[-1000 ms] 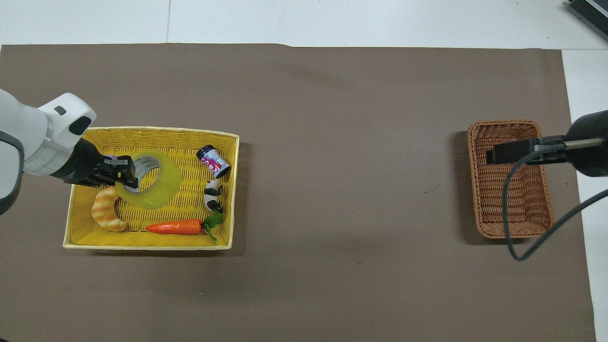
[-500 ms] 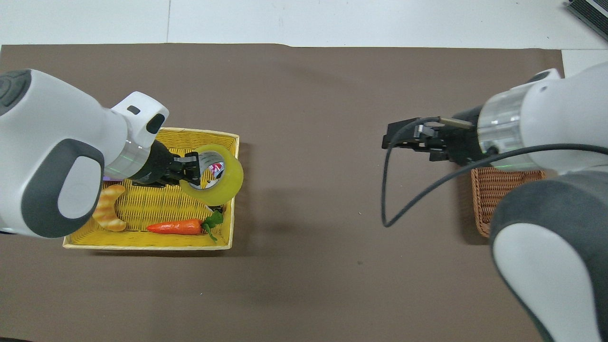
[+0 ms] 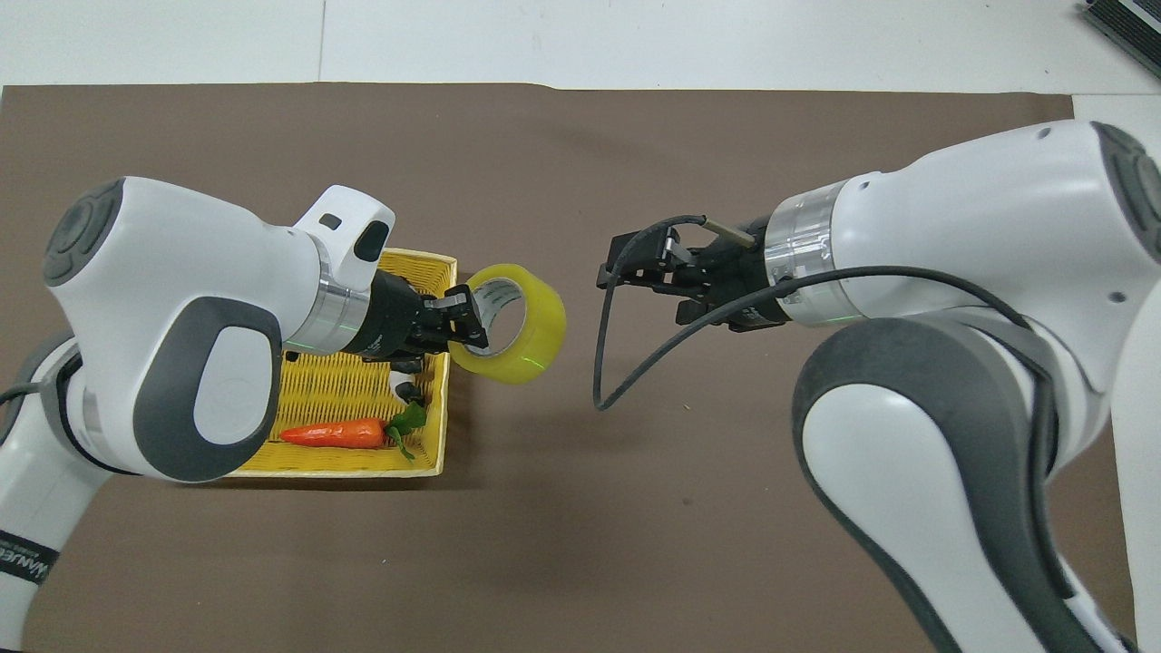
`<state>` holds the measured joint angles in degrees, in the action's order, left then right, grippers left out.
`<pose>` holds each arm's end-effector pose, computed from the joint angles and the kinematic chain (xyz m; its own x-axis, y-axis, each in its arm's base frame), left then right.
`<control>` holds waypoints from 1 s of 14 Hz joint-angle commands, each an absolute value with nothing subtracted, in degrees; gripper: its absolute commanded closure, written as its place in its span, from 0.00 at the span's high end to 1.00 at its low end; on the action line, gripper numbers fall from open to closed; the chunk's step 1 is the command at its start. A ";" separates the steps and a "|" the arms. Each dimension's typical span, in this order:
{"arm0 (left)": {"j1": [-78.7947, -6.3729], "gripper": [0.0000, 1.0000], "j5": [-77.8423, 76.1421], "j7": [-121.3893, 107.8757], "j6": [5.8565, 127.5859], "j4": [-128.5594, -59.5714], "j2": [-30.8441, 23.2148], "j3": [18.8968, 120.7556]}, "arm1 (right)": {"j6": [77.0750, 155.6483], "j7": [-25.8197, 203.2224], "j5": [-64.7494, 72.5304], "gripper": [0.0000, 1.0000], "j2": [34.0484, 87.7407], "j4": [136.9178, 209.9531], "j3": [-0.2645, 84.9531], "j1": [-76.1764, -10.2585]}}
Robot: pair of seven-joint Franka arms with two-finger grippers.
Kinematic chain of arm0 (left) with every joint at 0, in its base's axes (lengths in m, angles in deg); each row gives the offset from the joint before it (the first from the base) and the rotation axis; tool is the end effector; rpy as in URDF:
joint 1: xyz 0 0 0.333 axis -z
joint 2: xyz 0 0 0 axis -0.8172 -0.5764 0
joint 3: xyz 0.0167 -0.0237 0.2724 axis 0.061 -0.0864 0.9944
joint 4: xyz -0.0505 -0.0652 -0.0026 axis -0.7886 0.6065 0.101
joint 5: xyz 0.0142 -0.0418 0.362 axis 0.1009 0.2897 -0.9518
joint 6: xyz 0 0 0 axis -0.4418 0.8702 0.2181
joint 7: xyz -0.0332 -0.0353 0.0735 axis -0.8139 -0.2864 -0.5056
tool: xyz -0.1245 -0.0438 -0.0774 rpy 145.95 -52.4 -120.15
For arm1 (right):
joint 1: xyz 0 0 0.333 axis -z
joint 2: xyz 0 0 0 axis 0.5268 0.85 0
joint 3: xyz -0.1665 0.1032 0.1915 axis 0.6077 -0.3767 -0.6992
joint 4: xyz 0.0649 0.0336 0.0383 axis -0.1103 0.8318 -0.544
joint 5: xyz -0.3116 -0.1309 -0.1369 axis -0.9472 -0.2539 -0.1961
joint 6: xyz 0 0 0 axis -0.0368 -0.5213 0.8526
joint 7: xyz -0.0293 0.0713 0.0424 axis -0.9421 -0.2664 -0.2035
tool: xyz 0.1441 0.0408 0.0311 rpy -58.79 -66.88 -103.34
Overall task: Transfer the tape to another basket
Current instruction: 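Grasp the tape roll with the right gripper from the left gripper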
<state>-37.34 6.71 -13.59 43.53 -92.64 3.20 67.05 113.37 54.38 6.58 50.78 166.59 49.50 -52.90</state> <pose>0.4957 -0.2722 0.4242 0.9703 0.1602 -0.1811 0.2292 -0.8479 0.4780 0.5332 0.2670 0.4929 0.9654 -0.2395 -0.1029 -0.2560 -0.7962 -0.5482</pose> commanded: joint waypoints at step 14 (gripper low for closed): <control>-31.77 0.00 14.97 -13.99 51.38 -94.38 5.28 66.00 | 114.61 63.21 9.34 0.04 48.45 173.39 49.55 -54.29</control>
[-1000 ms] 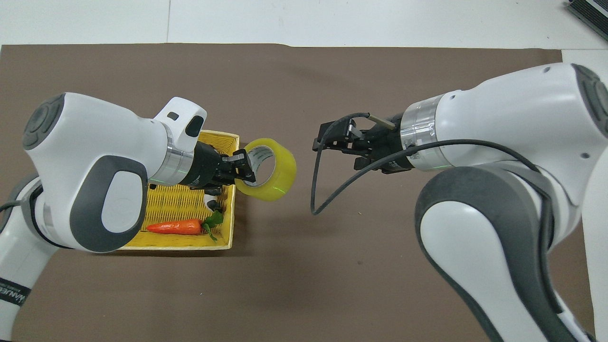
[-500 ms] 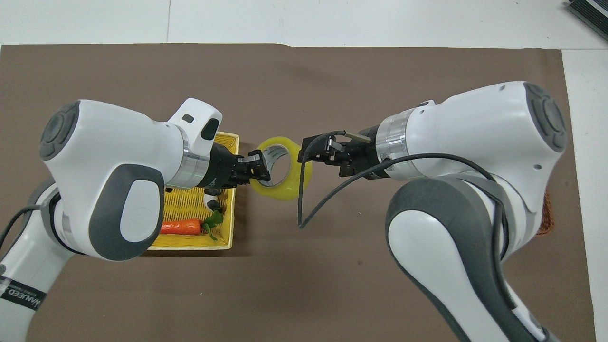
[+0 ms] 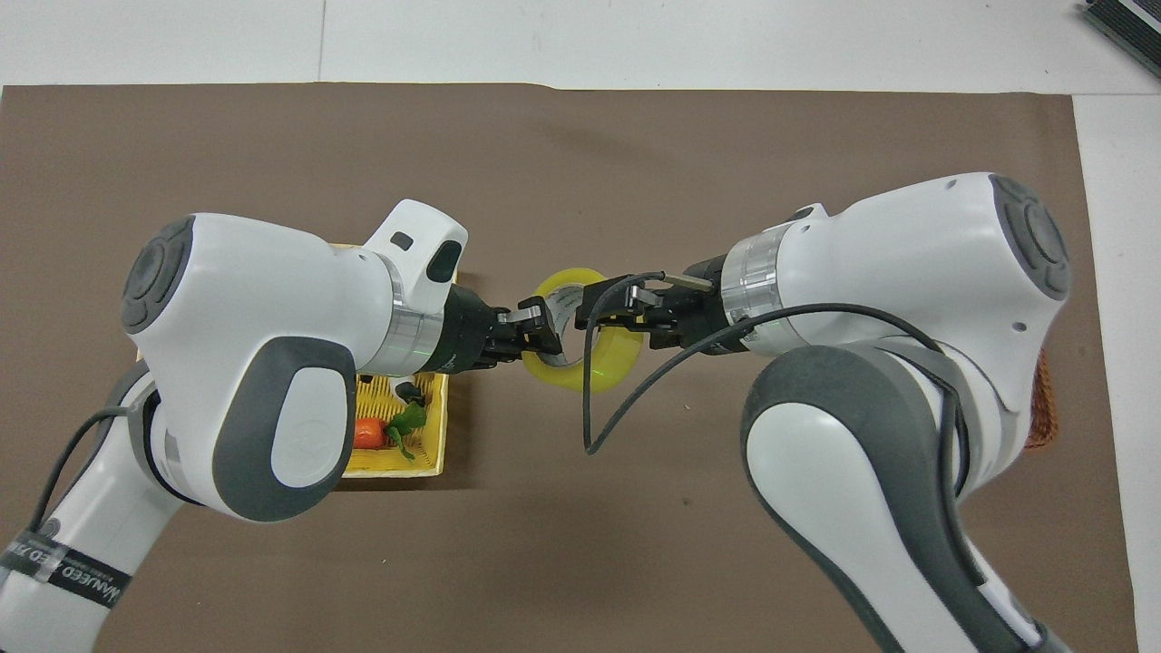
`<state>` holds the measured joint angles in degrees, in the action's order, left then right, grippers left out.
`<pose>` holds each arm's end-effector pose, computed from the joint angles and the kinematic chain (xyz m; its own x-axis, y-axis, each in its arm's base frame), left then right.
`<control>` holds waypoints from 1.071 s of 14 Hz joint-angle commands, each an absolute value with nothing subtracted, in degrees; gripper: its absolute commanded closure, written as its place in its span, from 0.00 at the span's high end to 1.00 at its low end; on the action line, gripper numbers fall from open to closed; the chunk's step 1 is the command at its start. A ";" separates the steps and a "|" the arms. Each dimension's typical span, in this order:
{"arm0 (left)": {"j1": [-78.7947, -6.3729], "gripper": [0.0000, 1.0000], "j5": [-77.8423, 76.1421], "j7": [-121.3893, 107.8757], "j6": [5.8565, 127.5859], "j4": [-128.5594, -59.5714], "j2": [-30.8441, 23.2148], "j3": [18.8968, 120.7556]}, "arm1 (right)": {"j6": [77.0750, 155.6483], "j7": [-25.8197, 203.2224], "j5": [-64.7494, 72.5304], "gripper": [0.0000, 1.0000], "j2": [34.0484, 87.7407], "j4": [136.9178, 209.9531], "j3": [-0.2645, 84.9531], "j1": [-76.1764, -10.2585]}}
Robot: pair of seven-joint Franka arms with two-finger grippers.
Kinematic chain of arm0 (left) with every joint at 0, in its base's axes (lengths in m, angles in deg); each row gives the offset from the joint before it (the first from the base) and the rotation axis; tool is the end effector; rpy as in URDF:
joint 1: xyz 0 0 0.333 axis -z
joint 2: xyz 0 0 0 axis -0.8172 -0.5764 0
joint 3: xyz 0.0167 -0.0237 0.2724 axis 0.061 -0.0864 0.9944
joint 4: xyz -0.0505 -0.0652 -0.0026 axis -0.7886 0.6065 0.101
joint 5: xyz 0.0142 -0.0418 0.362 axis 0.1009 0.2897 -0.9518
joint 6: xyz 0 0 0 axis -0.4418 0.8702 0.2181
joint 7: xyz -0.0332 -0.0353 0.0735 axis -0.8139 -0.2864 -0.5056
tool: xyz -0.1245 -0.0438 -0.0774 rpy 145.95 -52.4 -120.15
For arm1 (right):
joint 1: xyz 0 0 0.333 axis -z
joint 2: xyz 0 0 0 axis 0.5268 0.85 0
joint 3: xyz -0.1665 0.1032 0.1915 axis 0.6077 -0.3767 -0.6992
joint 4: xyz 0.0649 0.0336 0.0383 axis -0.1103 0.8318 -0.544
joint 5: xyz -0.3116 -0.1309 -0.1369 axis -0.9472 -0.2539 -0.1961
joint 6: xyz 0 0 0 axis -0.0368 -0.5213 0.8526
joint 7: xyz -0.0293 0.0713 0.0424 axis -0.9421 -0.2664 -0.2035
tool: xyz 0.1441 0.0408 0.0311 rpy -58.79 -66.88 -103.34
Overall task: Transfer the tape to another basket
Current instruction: 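Grasp the tape roll with the right gripper from the left gripper, then carry the tape with the right gripper while the left gripper withdraws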
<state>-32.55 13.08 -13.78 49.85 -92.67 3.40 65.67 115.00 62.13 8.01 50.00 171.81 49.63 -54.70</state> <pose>0.4782 -0.3305 0.4407 0.9784 0.1365 -0.1550 0.2021 -0.7885 0.5809 0.5168 0.2787 0.4607 0.9888 -0.1224 -0.0848 -0.1489 -0.8231 -0.5480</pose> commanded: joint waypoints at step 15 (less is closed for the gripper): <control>-33.80 1.00 22.71 -24.79 59.20 -93.94 7.92 66.53 | 100.91 66.36 6.88 0.00 48.19 166.37 50.34 -46.22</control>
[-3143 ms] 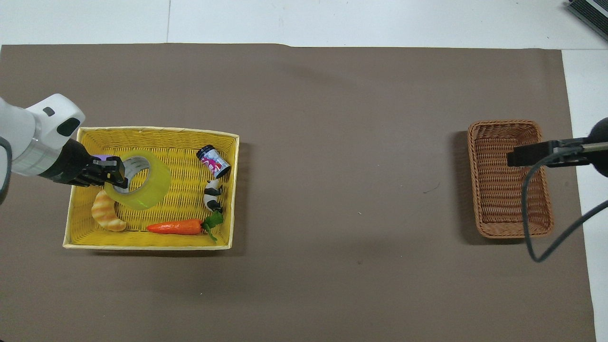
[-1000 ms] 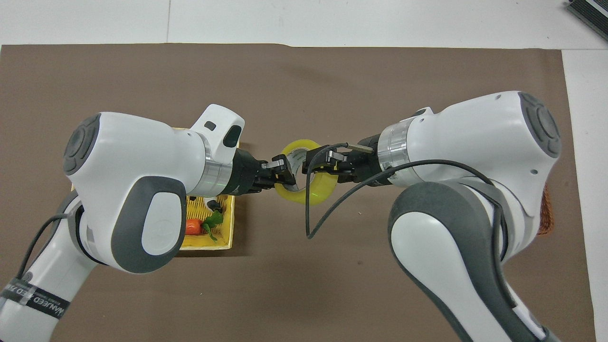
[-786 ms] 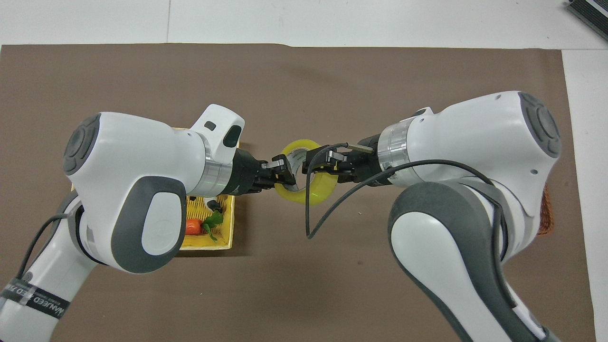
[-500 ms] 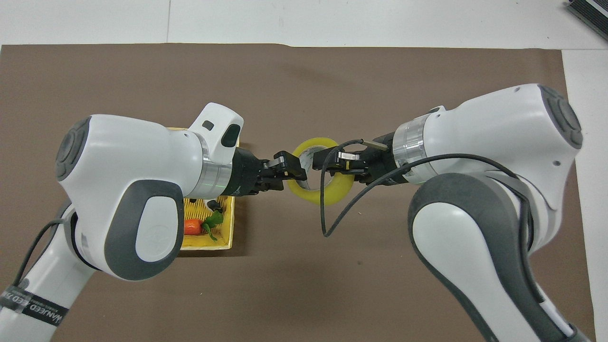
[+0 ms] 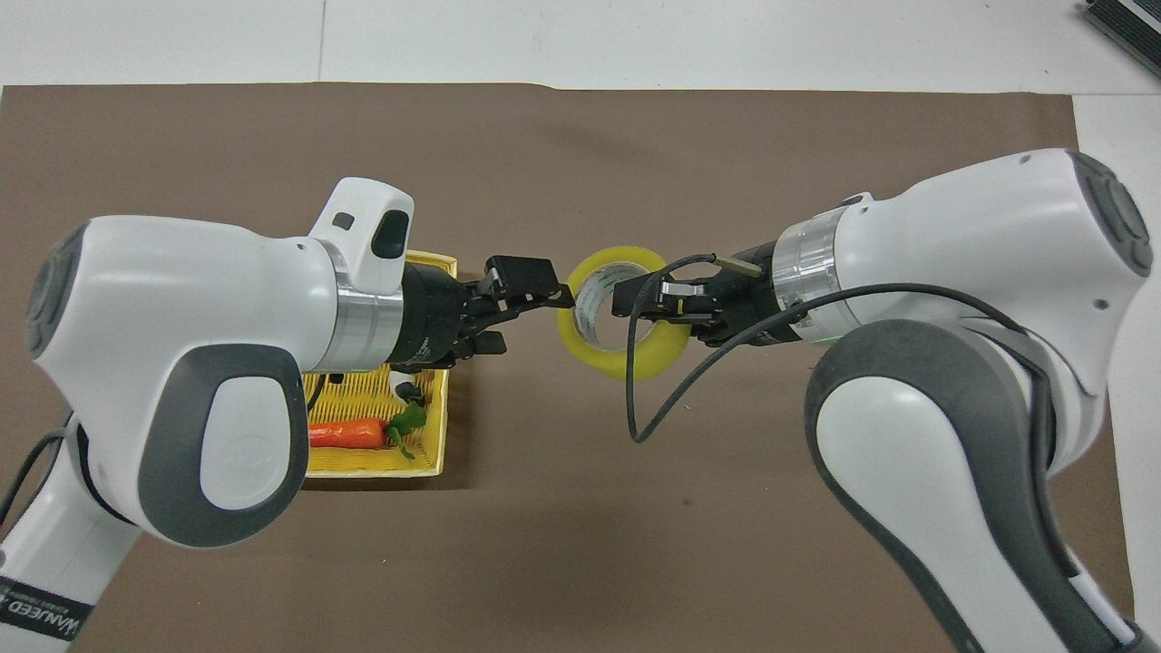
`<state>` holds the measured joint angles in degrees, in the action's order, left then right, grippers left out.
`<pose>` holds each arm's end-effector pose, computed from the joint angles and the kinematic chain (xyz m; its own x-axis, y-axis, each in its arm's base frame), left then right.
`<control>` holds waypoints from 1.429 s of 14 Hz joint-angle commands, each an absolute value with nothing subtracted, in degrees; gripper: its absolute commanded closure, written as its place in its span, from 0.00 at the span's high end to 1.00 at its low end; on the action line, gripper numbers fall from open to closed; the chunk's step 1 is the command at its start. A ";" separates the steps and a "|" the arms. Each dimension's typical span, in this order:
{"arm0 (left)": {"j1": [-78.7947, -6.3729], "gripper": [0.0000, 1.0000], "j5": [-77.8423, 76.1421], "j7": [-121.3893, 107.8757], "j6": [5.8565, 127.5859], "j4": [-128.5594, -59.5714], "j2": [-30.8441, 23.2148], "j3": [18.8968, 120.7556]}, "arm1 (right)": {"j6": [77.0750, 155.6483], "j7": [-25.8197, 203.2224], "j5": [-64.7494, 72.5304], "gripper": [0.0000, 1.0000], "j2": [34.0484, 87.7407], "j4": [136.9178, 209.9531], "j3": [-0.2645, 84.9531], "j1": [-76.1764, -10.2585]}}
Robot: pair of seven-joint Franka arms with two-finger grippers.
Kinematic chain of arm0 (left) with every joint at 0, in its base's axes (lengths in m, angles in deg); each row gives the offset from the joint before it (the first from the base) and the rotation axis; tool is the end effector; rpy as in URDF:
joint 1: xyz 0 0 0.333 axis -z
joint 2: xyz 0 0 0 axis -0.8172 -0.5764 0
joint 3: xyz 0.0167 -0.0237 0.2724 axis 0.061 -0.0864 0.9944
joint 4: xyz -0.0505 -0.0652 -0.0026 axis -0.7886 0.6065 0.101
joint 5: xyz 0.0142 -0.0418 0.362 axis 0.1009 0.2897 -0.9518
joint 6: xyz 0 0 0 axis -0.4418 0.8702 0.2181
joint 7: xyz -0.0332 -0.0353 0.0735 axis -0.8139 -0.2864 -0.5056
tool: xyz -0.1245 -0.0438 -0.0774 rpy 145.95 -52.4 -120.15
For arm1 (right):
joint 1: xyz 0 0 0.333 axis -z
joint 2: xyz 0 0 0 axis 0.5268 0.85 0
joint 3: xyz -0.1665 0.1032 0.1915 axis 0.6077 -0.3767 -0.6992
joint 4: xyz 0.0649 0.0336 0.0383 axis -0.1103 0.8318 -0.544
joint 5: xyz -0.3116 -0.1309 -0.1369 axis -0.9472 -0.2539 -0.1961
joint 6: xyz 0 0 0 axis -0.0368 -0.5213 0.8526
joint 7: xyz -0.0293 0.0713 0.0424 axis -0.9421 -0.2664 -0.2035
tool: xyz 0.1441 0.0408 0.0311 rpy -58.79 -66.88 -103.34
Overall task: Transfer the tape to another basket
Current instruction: 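Carry the tape with the right gripper while the left gripper withdraws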
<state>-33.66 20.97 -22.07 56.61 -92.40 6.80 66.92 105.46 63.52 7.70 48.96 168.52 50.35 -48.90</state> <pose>0.5004 -0.3102 0.4938 0.9083 0.3640 -0.2060 0.3983 -0.6025 0.6916 0.5246 0.2253 0.4843 0.9833 -0.1236 -0.1340 -0.1768 -0.8252 -0.5364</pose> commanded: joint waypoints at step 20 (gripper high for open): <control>-59.46 1.00 -24.63 11.74 25.20 -79.44 7.04 67.23 | 106.51 105.30 5.81 0.00 54.33 178.93 50.34 -12.20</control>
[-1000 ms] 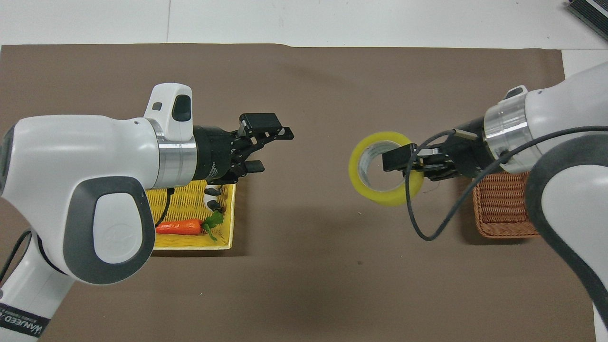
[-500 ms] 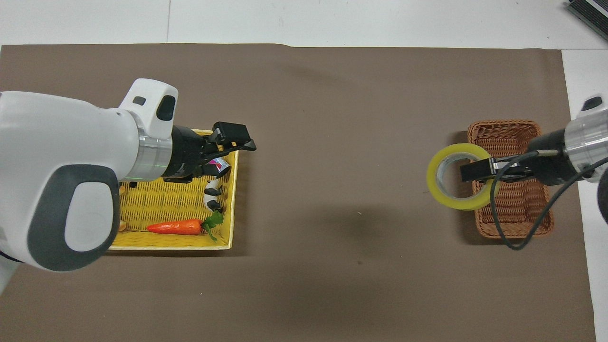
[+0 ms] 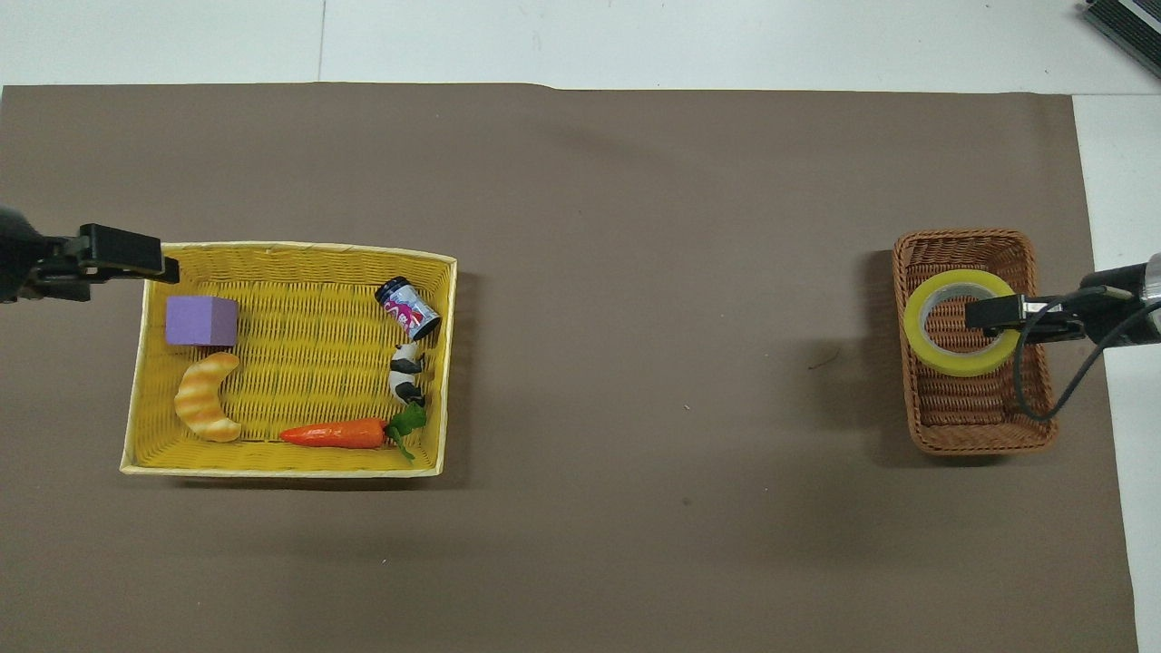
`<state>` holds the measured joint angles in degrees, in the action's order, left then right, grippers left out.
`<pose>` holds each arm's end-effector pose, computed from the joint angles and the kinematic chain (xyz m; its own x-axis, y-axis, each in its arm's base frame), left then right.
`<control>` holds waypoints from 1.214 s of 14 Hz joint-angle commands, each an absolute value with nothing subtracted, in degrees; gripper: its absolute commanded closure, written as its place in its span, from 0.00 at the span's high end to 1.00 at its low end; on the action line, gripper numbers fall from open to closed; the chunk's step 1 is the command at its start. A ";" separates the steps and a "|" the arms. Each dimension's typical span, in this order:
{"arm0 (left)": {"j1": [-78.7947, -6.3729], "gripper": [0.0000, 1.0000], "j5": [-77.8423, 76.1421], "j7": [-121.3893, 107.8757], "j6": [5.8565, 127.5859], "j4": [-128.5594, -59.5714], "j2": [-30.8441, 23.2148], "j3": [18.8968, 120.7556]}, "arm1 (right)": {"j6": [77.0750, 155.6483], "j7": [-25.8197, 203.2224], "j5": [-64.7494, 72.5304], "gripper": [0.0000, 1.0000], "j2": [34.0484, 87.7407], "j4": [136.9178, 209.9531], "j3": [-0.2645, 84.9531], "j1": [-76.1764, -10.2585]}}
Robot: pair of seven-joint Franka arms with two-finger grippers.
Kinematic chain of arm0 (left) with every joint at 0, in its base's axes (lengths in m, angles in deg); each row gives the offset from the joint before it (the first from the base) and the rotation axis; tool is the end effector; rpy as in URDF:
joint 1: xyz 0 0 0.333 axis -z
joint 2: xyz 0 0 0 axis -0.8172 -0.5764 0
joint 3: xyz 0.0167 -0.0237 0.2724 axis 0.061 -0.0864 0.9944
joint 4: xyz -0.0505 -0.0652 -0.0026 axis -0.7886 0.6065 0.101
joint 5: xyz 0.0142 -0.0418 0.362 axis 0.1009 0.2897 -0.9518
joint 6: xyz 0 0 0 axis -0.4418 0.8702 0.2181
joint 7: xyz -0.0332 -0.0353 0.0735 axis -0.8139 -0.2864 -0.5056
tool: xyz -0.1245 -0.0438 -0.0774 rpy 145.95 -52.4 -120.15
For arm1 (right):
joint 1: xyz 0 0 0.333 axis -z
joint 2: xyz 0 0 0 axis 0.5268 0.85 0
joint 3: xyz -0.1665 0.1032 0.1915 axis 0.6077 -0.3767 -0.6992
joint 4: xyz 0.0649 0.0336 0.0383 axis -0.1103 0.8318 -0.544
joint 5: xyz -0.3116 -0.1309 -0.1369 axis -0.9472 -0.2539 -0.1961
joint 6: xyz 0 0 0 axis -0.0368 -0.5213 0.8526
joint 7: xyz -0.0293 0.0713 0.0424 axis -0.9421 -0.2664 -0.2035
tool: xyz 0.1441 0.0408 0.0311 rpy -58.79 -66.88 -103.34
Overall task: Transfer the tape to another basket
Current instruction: 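Lower the tape into the wicker basket and open the right gripper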
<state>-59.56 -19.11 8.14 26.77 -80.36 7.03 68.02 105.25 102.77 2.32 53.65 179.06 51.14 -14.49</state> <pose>0.5366 -0.0178 0.5166 0.9976 0.0257 0.0642 0.0178 -0.9926 0.1201 0.5280 -0.1178 0.3508 0.9915 -0.1227 -0.0432 -0.1283 -0.8678 -0.4801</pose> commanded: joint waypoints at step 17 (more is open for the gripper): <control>-60.07 1.00 -25.72 13.26 14.38 -77.33 8.18 67.58 | 110.12 120.96 9.43 0.32 60.23 183.85 50.51 -7.27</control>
